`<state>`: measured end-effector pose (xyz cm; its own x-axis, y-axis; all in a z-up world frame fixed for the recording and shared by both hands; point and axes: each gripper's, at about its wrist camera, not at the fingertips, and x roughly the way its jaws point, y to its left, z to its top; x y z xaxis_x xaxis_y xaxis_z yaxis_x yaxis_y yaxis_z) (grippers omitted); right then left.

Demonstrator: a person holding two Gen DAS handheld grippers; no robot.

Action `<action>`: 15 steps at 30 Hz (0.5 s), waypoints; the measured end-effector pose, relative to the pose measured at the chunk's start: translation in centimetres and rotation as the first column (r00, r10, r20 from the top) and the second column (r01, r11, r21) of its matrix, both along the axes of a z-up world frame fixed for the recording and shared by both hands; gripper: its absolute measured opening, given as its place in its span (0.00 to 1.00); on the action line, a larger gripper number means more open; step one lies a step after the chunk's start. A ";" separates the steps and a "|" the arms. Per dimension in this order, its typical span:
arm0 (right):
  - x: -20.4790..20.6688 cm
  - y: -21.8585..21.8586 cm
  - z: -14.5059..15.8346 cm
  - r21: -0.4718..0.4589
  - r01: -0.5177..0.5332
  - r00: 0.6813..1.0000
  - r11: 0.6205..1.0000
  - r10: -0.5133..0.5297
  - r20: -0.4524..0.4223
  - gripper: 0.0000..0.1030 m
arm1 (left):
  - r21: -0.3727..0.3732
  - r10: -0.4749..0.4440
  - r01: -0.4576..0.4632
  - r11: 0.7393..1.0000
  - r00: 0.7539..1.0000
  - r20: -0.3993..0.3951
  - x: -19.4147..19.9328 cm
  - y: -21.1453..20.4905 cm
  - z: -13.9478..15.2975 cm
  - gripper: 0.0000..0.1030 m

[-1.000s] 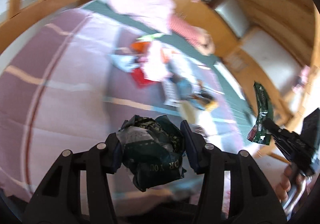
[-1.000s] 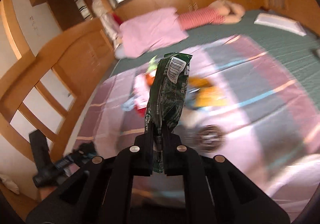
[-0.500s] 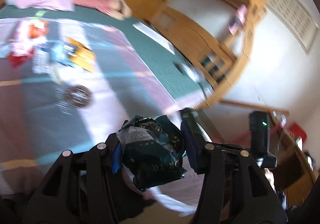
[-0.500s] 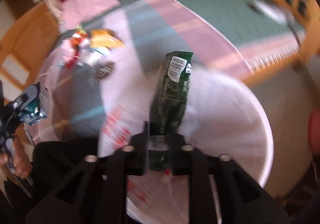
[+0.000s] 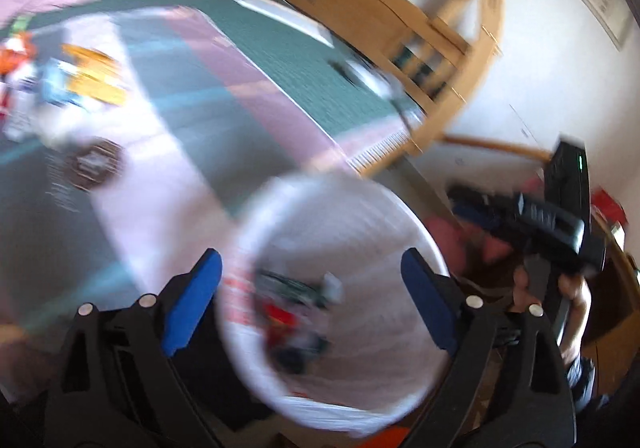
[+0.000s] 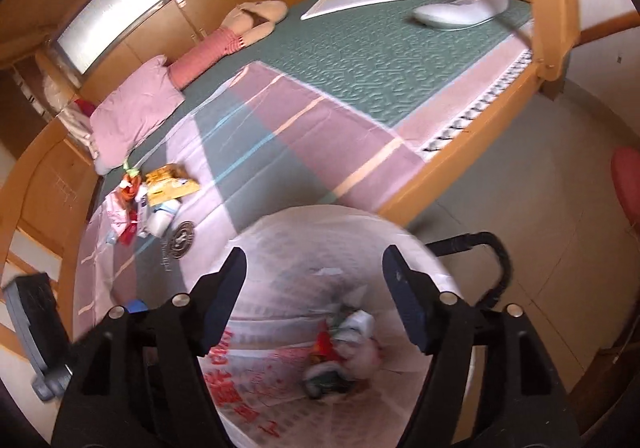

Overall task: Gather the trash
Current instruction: 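Carry both items over the white trash bag and open both tools to drop them, then grasp the yellow chip bag from the pile with the right tool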

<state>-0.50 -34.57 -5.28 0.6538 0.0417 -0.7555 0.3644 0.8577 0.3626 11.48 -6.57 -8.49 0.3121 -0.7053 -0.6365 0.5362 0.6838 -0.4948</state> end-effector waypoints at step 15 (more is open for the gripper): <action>22.0 21.3 0.5 -0.067 -0.361 0.931 0.930 0.364 0.035 0.77 | 0.247 0.683 -0.733 0.634 0.681 0.265 10.0 28.6 -0.4 0.95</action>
<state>21.46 -13.27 -4.78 0.6365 0.2388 -0.7334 0.0089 0.9485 0.3166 21.47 21.99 -8.93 0.7288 -0.0032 -0.6847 -0.1363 0.9793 -0.1497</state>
